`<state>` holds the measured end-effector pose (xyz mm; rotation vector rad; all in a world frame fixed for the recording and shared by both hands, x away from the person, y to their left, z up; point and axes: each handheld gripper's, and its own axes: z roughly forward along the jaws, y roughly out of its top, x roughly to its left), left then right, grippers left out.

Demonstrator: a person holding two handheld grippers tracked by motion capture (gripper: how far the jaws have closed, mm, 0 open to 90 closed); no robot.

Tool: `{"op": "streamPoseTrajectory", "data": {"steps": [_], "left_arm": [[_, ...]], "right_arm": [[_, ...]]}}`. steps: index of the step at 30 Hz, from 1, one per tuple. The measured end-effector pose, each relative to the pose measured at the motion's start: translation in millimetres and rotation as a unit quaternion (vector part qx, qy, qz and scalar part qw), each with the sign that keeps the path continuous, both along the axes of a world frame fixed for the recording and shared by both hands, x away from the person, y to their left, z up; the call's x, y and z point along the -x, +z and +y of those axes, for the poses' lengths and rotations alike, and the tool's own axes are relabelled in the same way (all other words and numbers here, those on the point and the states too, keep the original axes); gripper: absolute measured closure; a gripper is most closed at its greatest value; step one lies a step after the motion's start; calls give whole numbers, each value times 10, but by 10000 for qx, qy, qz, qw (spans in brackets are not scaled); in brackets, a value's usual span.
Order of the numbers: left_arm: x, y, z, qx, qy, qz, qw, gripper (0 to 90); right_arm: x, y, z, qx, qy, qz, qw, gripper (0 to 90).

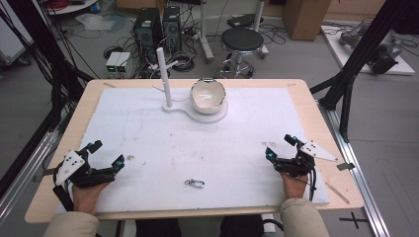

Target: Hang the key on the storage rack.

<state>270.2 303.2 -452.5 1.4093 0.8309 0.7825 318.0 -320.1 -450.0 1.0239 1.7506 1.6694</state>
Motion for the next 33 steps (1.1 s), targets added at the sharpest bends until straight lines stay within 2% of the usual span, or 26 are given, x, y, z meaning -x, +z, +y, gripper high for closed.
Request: {"op": "streamPoseTrajectory", "data": {"steps": [16, 17, 18, 20, 22, 25, 27, 28, 29, 31, 32, 33], "left_arm": [[-5, 3, 5, 30, -8, 20, 10000, 17], [-18, 8, 26, 128, -29, 96, 9999, 17], [-18, 8, 26, 128, -29, 96, 9999, 17], [-35, 34, 94, 287, -181, 269, 9991, 17], [-34, 65, 114, 242, -203, 274, 9991, 17], [-34, 293, 163, 105, -443, 246, 9987, 17], [-38, 349, 168, 43, -507, 235, 9984, 17], [-48, 446, 162, -24, -630, 230, 9977, 17], [-67, 605, 132, -195, -844, 218, 9960, 17], [-84, 741, 74, -413, -991, 193, 9940, 17], [-103, 815, 33, -549, -1140, 208, 9917, 17], [-125, 898, -34, -715, -1331, 251, 9882, 17]], "right_arm": [[4, 1, 1, 6, -37, 19, 10000, 5], [6, 2, 5, 24, -34, 22, 10000, 5], [1, 1, 3, 24, -33, -9, 10000, 5], [2, 1, 1, 11, -38, 11, 10000, 5], [1, 1, 2, 16, -36, -9, 10000, 5], [4, 2, 4, -9, -51, 22, 10000, 5], [4, 1, 2, -2, -54, 23, 10000, 5], [3, 2, 1, -2, -59, 12, 10000, 5], [3, 1, 2, -2, -55, 21, 10000, 5], [-2, 1, -1, 4, -63, -7, 10000, 5], [4, 2, 1, -13, -55, 29, 10000, 5], [4, 1, 2, -9, -55, 25, 10000, 5]]}}
